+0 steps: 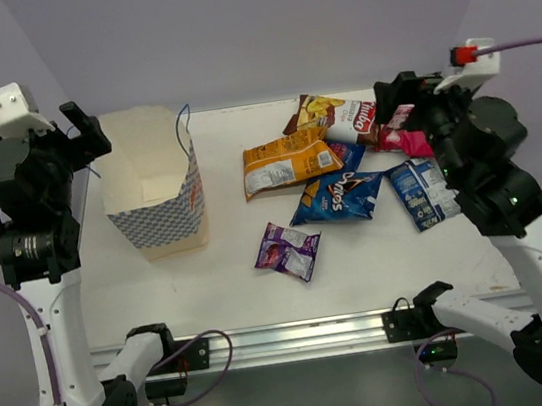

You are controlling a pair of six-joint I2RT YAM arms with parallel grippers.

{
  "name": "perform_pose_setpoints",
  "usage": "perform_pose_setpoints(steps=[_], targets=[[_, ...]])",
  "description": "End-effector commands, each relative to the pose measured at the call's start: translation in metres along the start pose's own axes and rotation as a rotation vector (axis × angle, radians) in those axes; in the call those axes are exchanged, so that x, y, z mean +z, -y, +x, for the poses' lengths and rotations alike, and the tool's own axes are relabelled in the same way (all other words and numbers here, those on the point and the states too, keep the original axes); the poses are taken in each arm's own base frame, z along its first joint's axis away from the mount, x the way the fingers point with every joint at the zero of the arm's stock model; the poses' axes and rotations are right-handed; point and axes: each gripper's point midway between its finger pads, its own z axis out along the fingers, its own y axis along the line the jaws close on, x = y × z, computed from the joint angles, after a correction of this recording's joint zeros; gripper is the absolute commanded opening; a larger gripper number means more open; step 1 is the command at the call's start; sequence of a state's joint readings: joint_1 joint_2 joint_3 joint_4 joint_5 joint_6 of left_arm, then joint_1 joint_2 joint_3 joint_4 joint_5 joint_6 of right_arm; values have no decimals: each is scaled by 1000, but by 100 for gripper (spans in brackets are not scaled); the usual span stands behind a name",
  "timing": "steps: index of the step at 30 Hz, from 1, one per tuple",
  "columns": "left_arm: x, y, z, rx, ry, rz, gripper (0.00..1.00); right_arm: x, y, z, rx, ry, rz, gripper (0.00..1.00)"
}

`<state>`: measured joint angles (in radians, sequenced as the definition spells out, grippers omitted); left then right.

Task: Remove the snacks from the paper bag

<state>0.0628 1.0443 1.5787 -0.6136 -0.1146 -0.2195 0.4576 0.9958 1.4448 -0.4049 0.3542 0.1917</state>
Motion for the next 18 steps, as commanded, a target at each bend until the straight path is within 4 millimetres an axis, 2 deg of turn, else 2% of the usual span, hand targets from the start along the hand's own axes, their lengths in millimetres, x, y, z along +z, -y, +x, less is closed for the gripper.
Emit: perform_pose_setpoints(steps=[1, 2, 3, 5, 6, 7, 8, 9, 11, 13, 15, 16, 18], targets=[[-26, 14, -11, 40, 38, 89, 100, -36, 44, -41, -68, 110, 178, 99], [-32, 15, -12, 53, 46, 94, 100, -46, 51, -47, -68, 133, 199, 99], [-42, 17, -15, 58, 63, 104, 100, -67, 60, -60, -62, 180, 213, 99], [-55, 22, -20, 75, 85, 124, 100, -87, 68, -67, -52, 219, 219, 99], [-68, 22, -28, 75, 117, 129, 100, -110, 74, -77, -38, 269, 205, 99], [-75, 22, -32, 76, 132, 134, 100, -120, 75, -81, -30, 297, 193, 99], [-86, 22, -36, 81, 155, 141, 100, -125, 76, -77, -35, 304, 181, 99], [-93, 22, -40, 79, 171, 147, 100, -146, 82, -85, -16, 361, 171, 99], [-110, 21, -46, 79, 208, 162, 100, -157, 89, -79, -44, 375, 181, 99], [-118, 19, -45, 79, 222, 166, 100, -175, 96, -79, -40, 411, 179, 99], [-130, 15, -47, 73, 248, 164, 100, -181, 98, -74, -47, 418, 168, 99], [-132, 13, -45, 71, 250, 163, 100, -191, 100, -74, -43, 440, 156, 99], [-143, 7, -44, 64, 272, 153, 100, -194, 99, -68, -46, 442, 140, 99]])
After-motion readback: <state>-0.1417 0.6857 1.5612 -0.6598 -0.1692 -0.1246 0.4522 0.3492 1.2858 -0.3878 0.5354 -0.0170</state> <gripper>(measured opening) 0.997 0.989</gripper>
